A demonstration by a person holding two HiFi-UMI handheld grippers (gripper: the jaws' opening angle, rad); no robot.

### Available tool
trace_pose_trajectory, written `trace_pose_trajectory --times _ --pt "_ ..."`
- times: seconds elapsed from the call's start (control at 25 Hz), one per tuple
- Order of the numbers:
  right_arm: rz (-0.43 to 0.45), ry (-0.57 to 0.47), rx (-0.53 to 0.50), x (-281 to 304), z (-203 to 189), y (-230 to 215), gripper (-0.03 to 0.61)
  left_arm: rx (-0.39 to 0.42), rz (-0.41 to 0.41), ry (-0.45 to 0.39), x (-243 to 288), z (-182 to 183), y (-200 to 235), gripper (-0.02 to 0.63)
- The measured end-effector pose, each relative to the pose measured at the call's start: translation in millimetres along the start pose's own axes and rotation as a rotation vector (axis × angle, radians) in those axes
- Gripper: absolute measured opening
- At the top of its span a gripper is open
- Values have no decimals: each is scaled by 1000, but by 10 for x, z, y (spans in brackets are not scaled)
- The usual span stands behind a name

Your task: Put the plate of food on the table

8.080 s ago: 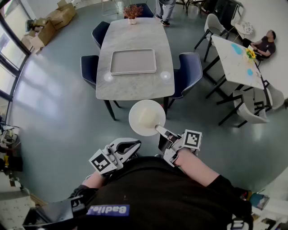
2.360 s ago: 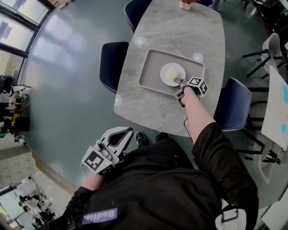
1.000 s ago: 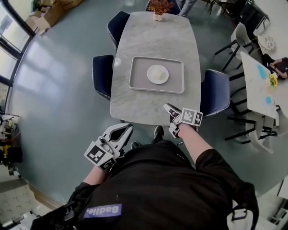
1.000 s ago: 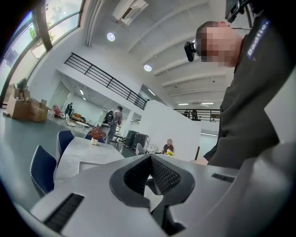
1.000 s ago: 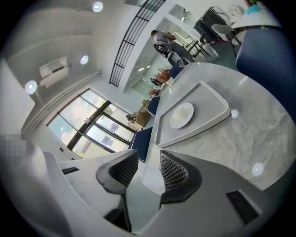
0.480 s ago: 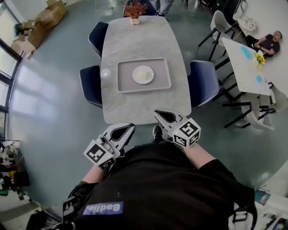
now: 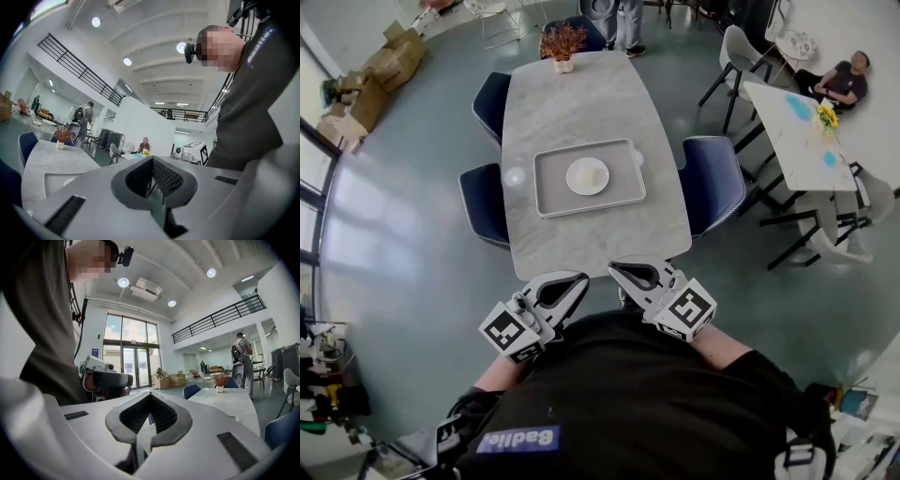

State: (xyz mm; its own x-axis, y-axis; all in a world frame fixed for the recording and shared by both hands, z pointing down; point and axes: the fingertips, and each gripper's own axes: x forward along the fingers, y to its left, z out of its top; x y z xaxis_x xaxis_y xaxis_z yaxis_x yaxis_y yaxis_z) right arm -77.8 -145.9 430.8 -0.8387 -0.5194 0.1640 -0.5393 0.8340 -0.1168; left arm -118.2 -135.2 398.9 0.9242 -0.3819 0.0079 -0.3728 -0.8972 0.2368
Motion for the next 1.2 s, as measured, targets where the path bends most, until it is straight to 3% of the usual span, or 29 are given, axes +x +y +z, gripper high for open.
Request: trace_pose_trajectory --times 0.24,1.2 --pt "15 -3 6 -24 9 -28 11 -13 -34 -21 115 66 -74 5" --pt "44 31 4 106 33 -142 11 -25 33 26 104 52 102 4"
